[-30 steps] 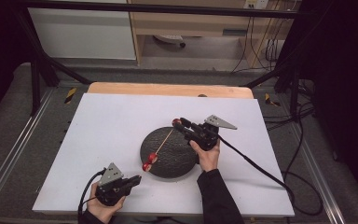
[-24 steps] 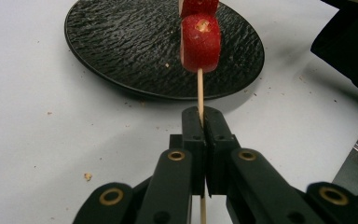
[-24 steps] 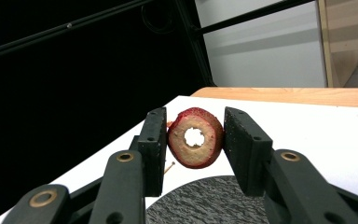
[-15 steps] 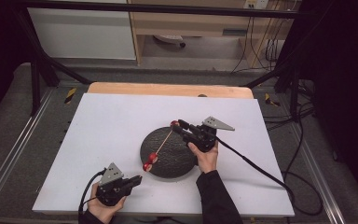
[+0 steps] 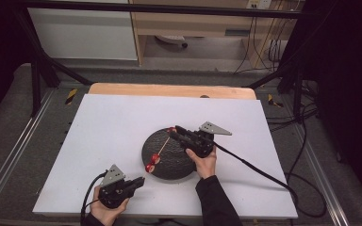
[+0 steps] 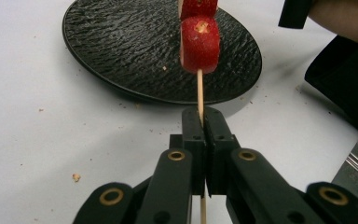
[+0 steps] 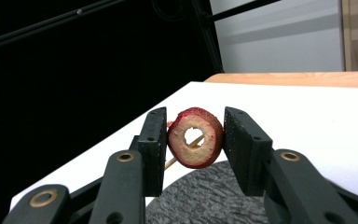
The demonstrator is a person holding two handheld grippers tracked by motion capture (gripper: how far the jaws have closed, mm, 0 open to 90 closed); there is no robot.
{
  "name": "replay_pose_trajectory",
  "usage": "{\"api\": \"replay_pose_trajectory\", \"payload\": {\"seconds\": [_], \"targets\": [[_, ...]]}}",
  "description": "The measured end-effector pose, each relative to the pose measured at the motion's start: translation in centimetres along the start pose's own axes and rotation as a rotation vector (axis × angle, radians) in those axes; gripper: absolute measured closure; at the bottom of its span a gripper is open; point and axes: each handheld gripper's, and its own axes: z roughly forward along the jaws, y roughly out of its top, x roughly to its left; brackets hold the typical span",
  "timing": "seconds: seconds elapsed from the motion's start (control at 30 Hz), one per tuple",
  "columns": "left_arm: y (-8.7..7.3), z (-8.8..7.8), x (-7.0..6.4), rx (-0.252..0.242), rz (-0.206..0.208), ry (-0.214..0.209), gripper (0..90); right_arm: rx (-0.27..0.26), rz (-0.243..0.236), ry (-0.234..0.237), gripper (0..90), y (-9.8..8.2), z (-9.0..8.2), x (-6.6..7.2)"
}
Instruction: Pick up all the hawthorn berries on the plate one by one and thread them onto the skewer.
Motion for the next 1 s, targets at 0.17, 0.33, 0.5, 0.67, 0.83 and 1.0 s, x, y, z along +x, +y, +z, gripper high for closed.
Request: {"api": "replay_pose_trajectory", "payload": {"seconds": [0.17,0.33,0.5,0.67,0.83,1.0], "targets": [[-0.3,0.1,-0.3,-0.014,0.005,0.004,88.5,-0.010,0.011,-0.002,61.3,-0.2,-0.1,0.3],[-0.5,0.2,-0.5,-0.026,0.019,0.007,88.5,-0.016,0.026,0.002,61.4,0.0,-0.3,0.5],[-0.4,0.0,-0.6,-0.054,0.028,0.017,88.5,-0.004,0.058,-0.004,61.4,0.1,-0.3,0.4],[-0.3,-0.1,-0.6,-0.072,0.011,0.009,88.6,-0.015,0.081,0.008,61.8,0.5,-0.5,0.4],[-0.5,0.1,-0.7,-0.087,-0.057,-0.026,88.6,-0.069,0.074,-0.009,62.3,0.2,-0.4,0.8],[-0.4,0.2,-1.0,-0.075,-0.096,-0.040,88.6,-0.044,-0.018,-0.047,62.5,-0.2,-0.3,0.7]]}}
